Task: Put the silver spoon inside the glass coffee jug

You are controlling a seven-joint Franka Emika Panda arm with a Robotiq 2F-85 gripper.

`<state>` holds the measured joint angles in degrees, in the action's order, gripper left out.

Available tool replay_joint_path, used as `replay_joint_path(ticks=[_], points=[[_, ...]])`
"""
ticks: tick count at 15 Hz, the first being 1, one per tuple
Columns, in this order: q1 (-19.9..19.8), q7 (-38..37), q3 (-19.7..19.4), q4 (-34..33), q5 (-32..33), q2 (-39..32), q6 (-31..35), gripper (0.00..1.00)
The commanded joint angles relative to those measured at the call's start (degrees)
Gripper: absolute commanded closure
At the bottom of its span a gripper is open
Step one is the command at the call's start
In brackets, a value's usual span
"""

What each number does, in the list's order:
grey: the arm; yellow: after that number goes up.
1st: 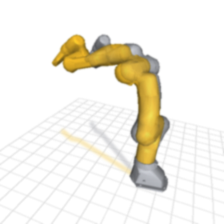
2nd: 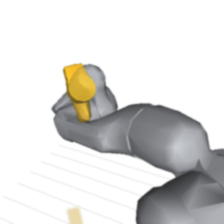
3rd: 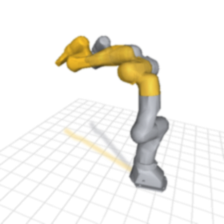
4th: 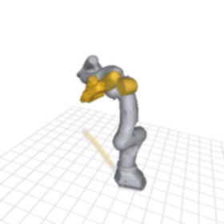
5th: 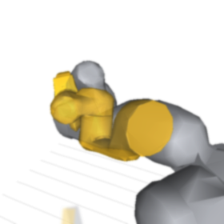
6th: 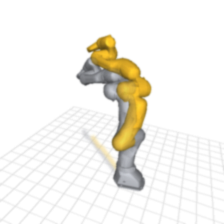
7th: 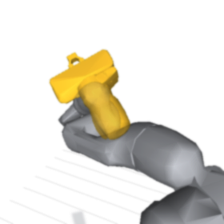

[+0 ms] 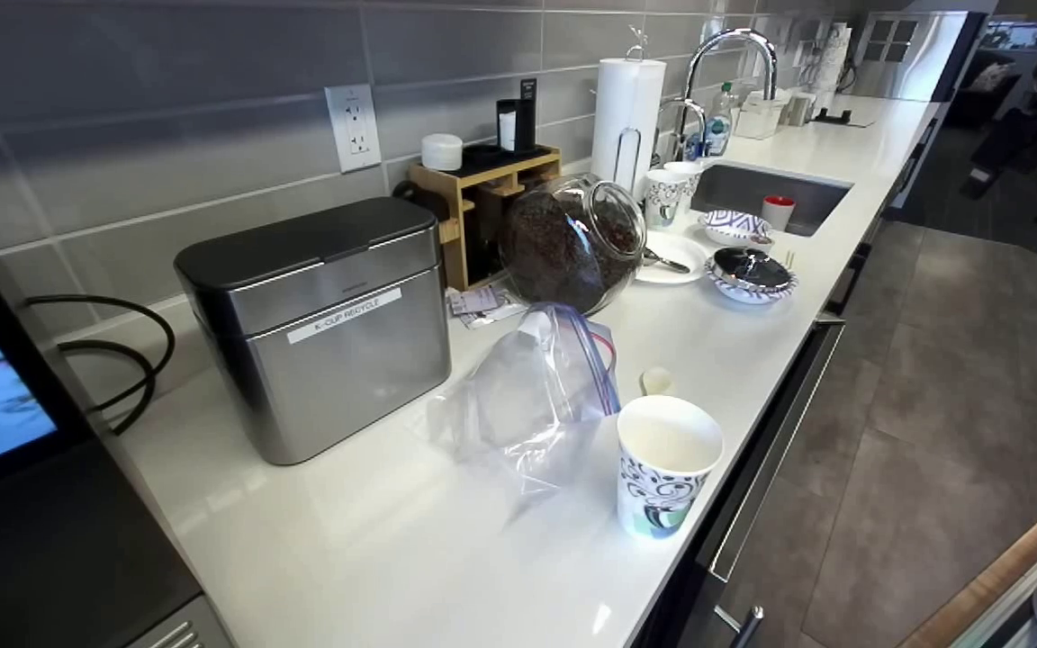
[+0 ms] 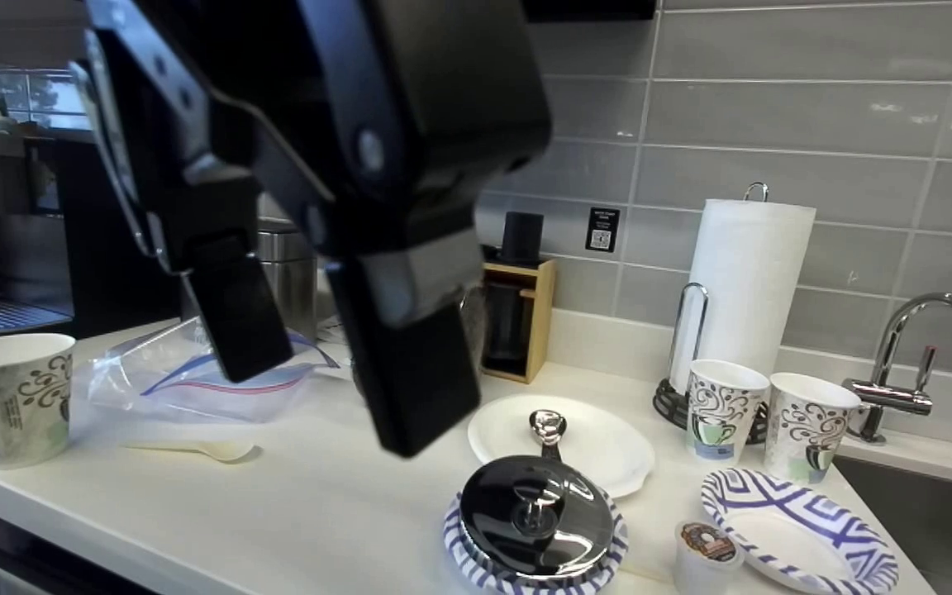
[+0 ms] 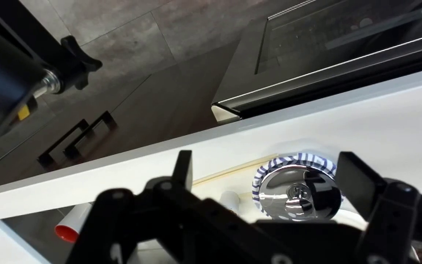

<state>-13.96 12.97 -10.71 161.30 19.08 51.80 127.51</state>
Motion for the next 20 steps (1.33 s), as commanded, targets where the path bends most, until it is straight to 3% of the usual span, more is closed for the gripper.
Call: replay_joint_path(ticks=[1, 5, 9, 11, 14, 17, 20], points=[[0.5, -0.3, -0.3, -0.7, 0.0, -1.3, 1.5, 0.00], [6.5, 1.9, -1.2, -6.2, -2.3, -11.8, 12.8, 0.00], [14.7, 9.1, -4.4, -10.8, -8.0, -22.4, 23.1, 0.00], [20.1, 15.7, -7.6, -14.6, -13.4, -28.1, 24.6, 0.00], [25.5, 25.5, -11.3, -21.6, -21.5, -35.4, 20.9, 0.00], [24.5, 32.3, -10.1, -28.2, -27.2, -41.7, 16.0, 0.00], [20.9, 33.3, -6.3, -34.6, -27.9, -47.6, 11.0, 0.00]])
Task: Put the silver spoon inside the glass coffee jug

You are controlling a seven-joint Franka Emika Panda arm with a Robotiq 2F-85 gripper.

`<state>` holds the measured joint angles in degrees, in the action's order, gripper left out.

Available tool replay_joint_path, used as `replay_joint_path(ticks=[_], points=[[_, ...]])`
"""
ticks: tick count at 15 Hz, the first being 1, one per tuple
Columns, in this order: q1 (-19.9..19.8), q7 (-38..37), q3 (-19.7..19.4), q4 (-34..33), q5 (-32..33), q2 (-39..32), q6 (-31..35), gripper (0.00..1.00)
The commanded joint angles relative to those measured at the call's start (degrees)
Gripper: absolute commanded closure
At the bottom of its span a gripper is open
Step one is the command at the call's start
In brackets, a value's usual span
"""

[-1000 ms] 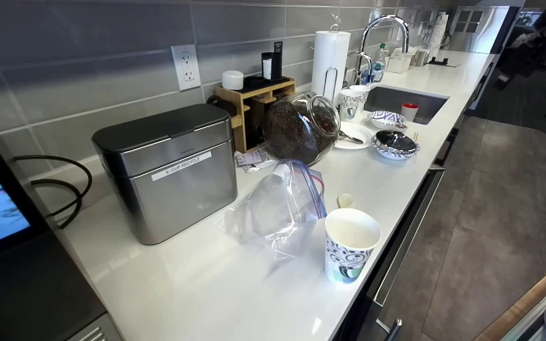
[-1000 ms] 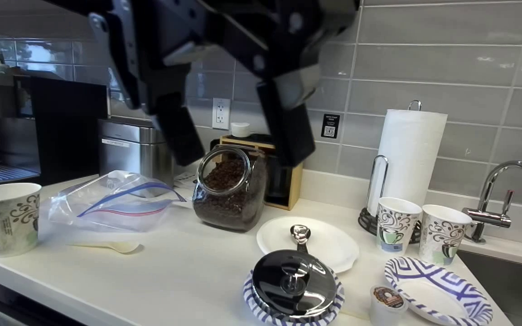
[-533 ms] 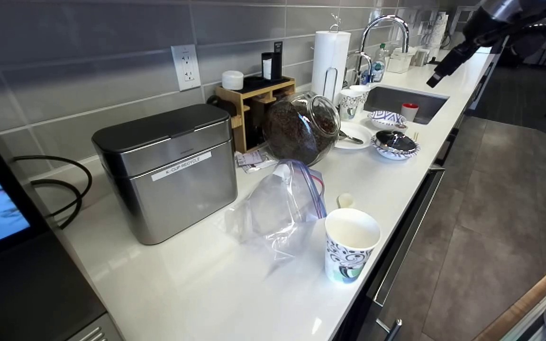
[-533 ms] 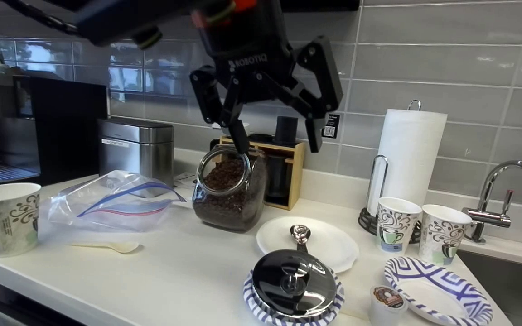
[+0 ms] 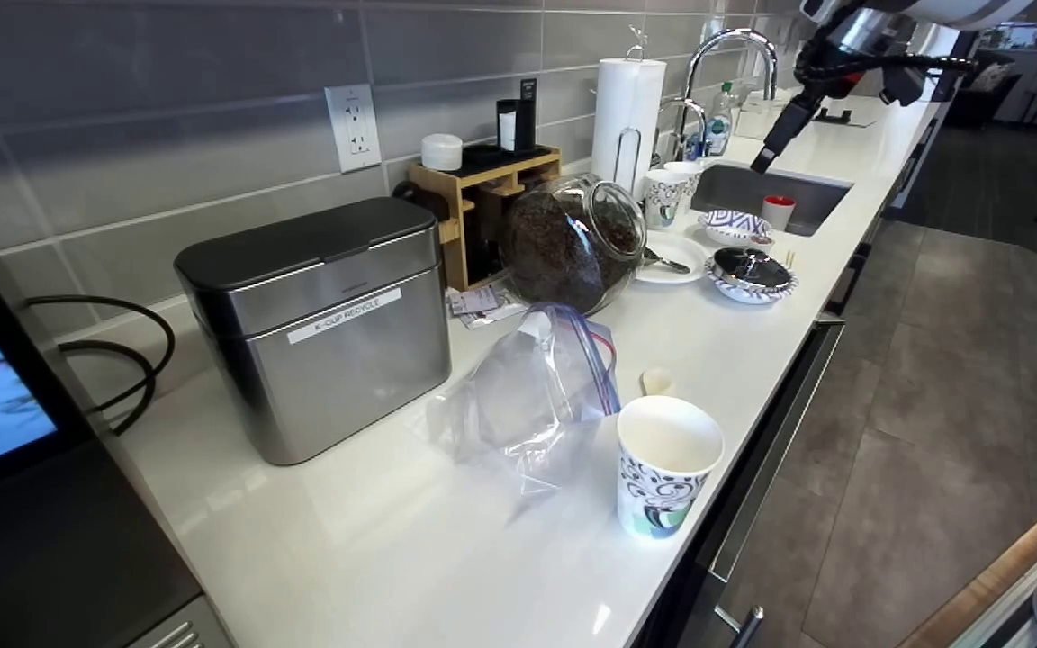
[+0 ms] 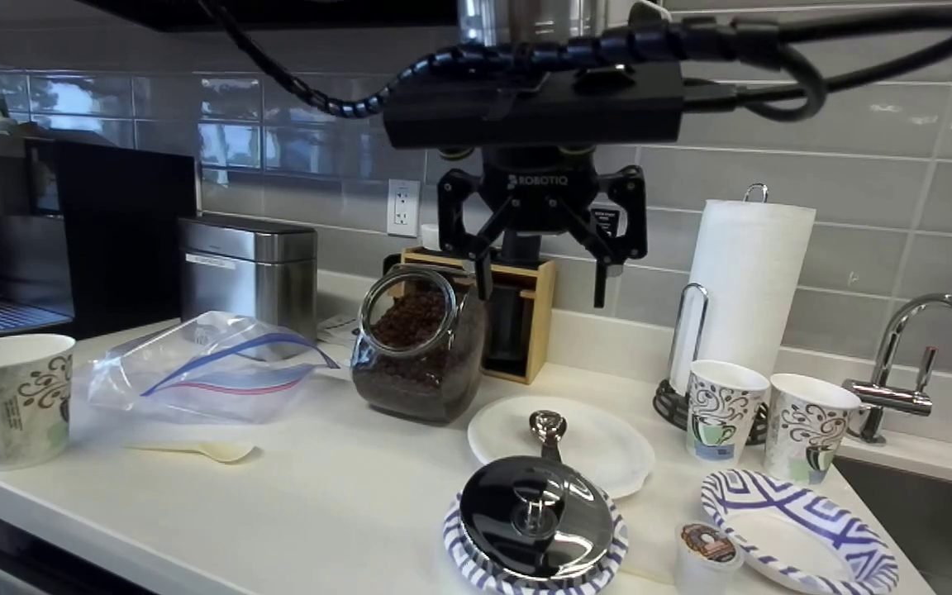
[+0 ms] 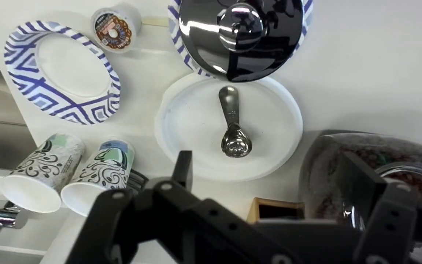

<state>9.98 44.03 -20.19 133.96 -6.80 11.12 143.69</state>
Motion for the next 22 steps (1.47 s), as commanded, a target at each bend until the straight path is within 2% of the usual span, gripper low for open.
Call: replay_joint_path(ticks=[1, 8, 9, 10, 14, 15, 17, 22], points=[[-4.1, 1.9, 4.4, -9.1, -1.9, -8.5, -6.2, 0.00], [-10.1, -1.5, 12.1, -20.0, 3.1, -18.2, -14.2, 0.00], [-10.5, -2.7, 12.6, -21.1, 5.7, -18.5, -16.1, 0.00], [-11.3, -0.8, 13.4, -17.6, 2.9, -16.1, -12.6, 0.00], [-11.9, -1.9, 14.1, -20.0, 5.0, -17.9, -14.0, 0.00], [-11.8, -4.0, 14.0, -21.2, 5.6, -19.6, -16.1, 0.00], [-11.9, -6.7, 14.6, -21.5, 6.7, -22.3, -15.7, 0.00], [-13.2, -9.3, 17.4, -21.5, 4.2, -27.2, -11.5, 0.00]])
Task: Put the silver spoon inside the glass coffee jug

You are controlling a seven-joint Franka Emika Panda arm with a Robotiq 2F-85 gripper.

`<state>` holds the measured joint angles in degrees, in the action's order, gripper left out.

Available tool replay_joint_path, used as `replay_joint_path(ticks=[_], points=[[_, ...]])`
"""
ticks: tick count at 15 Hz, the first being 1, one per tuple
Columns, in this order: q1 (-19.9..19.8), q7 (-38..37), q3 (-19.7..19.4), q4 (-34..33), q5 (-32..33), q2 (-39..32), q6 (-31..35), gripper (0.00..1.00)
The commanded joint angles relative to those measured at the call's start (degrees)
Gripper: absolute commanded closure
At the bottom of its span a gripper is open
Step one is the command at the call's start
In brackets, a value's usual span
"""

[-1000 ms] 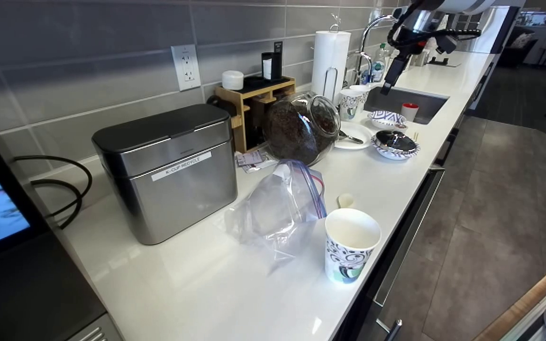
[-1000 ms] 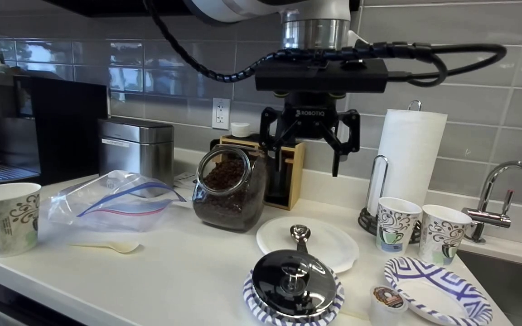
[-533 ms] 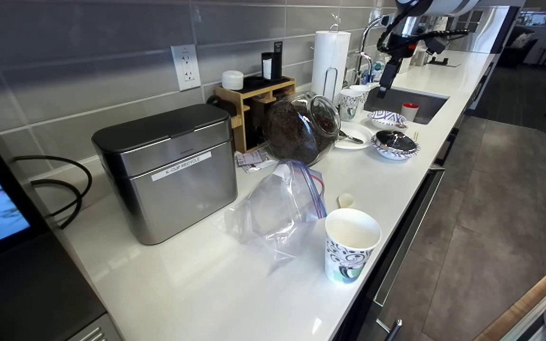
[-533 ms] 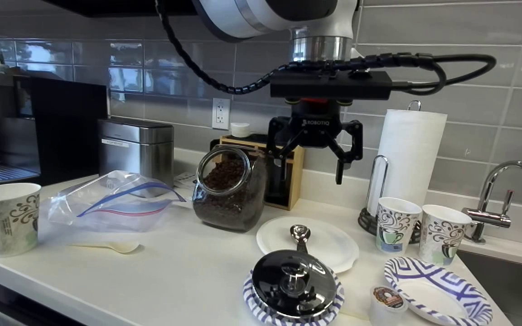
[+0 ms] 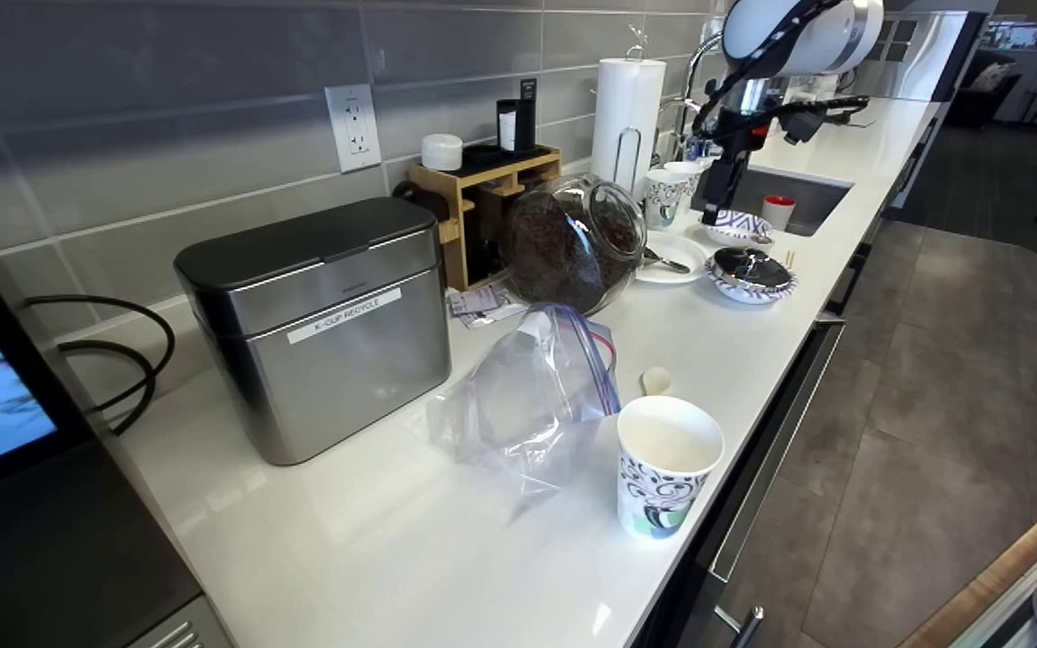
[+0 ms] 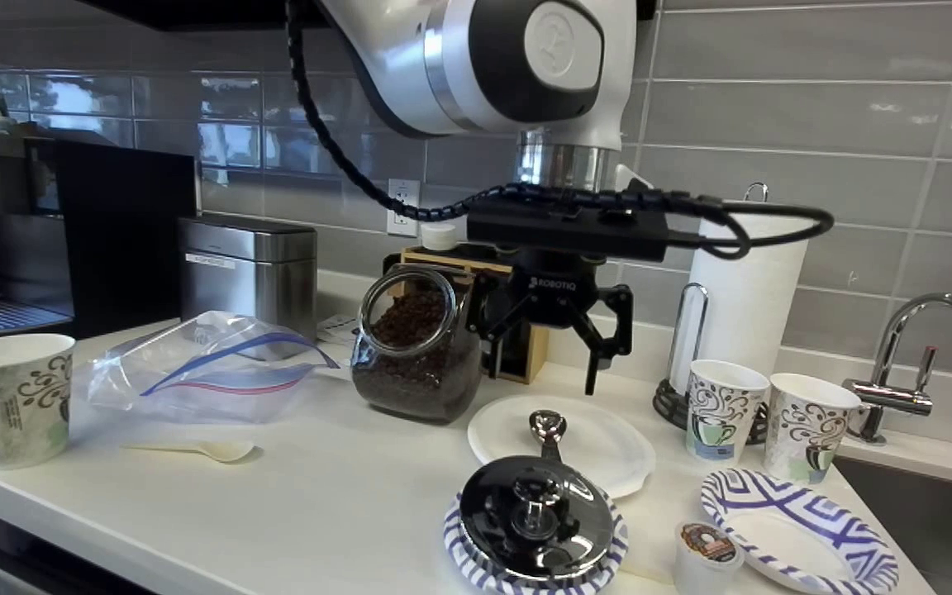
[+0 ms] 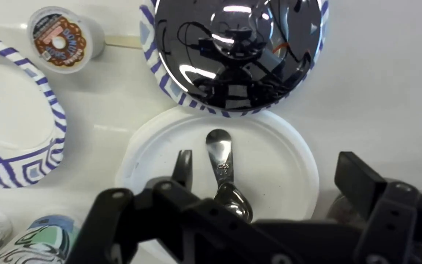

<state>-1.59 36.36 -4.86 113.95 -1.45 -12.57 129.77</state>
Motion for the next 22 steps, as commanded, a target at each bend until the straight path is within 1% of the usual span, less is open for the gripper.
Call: replay_joint_path(ticks=[1, 4, 6, 7, 9, 13, 16, 18, 19, 21, 22], points=[[-1.9, -1.7, 2.6, -1.6, -1.5, -4.4, 3.5, 0.00], [-2.9, -3.0, 3.6, -2.7, -1.2, -7.3, 5.4, 0.00], [-3.6, -2.7, 4.1, -3.4, -1.1, -8.6, 6.2, 0.00], [-4.2, -1.4, 4.7, -3.7, -1.4, -9.2, 7.2, 0.00], [-4.8, -1.8, 5.1, -4.6, -0.9, -10.6, 8.2, 0.00], [-5.8, -1.0, 6.4, -6.4, -1.0, -12.5, 7.8, 0.00], [-5.7, -1.7, 6.4, -7.5, 0.2, -13.7, 8.4, 0.00], [-5.7, -1.4, 6.7, -8.0, 0.4, -14.3, 8.4, 0.04], [-5.8, -1.3, 6.8, -8.3, 0.5, -14.6, 8.2, 0.03], [-5.8, -1.2, 6.9, -8.8, 0.7, -15.1, 8.2, 0.05], [-5.8, -1.2, 6.9, -9.0, 0.8, -15.3, 8.2, 0.09]])
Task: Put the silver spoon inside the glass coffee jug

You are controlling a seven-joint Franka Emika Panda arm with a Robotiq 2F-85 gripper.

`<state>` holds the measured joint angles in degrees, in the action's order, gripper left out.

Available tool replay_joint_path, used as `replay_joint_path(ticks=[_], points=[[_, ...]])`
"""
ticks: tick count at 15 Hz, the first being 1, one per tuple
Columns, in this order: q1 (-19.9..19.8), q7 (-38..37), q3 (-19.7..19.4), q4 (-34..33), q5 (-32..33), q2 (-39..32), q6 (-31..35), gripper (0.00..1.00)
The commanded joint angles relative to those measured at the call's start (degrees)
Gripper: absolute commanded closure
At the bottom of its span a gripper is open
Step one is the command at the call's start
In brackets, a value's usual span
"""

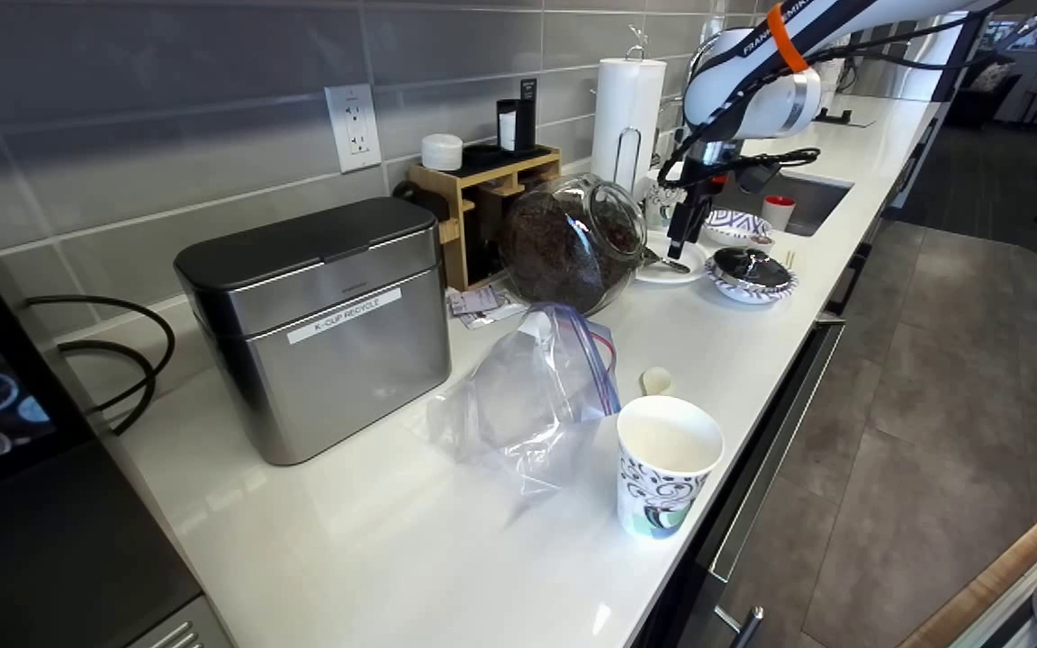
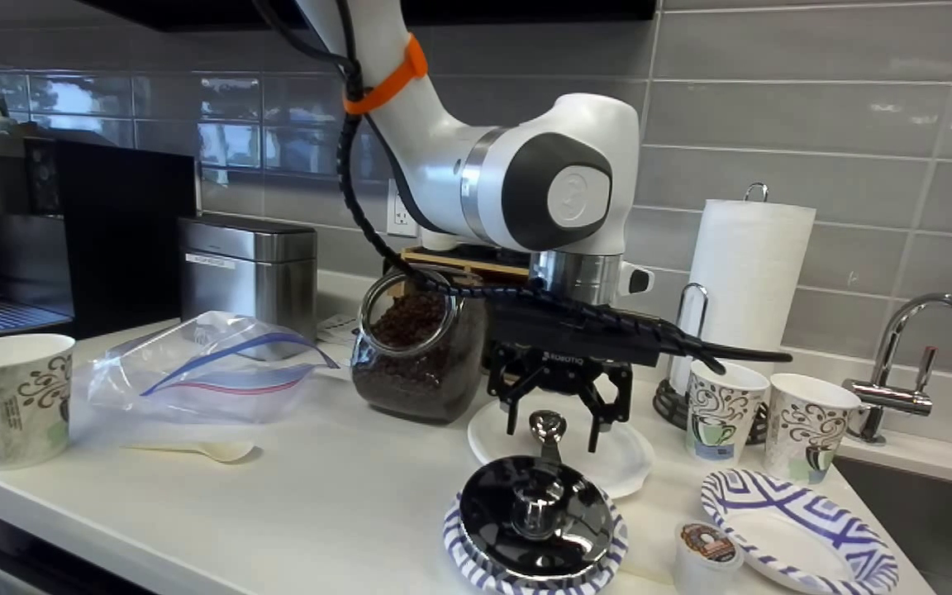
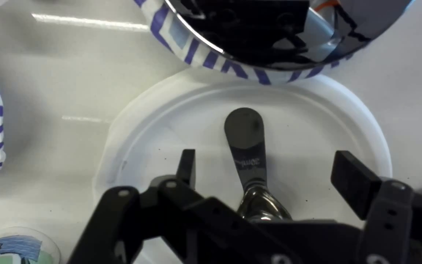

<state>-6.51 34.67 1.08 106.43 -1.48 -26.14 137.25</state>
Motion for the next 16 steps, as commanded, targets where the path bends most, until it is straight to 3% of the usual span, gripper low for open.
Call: replay_joint_path(ticks=[1, 3, 6, 7, 9, 13, 14, 15, 16], points=[[-0.8, 0.4, 1.0, -1.6, 1.0, -2.0, 0.8, 0.12], [-0.7, 0.3, 1.1, -1.9, 1.4, -2.2, 1.0, 0.28], [-0.7, 0.3, 1.1, -2.3, 1.9, -2.7, 1.0, 0.32], [-0.6, 0.3, 1.1, -2.4, 2.0, -2.8, 1.0, 0.26], [-0.6, 0.3, 1.2, -2.6, 2.3, -3.1, 1.0, 0.25], [-0.5, 0.0, 1.2, -2.9, 2.9, -3.8, 1.3, 0.30], [-0.3, -0.4, 1.1, -3.0, 3.2, -3.9, 1.5, 0.33], [-0.4, -0.3, 1.1, -3.1, 3.2, -4.0, 1.7, 0.55], [-0.5, -0.3, 1.2, -3.2, 3.3, -4.1, 1.9, 0.58]])
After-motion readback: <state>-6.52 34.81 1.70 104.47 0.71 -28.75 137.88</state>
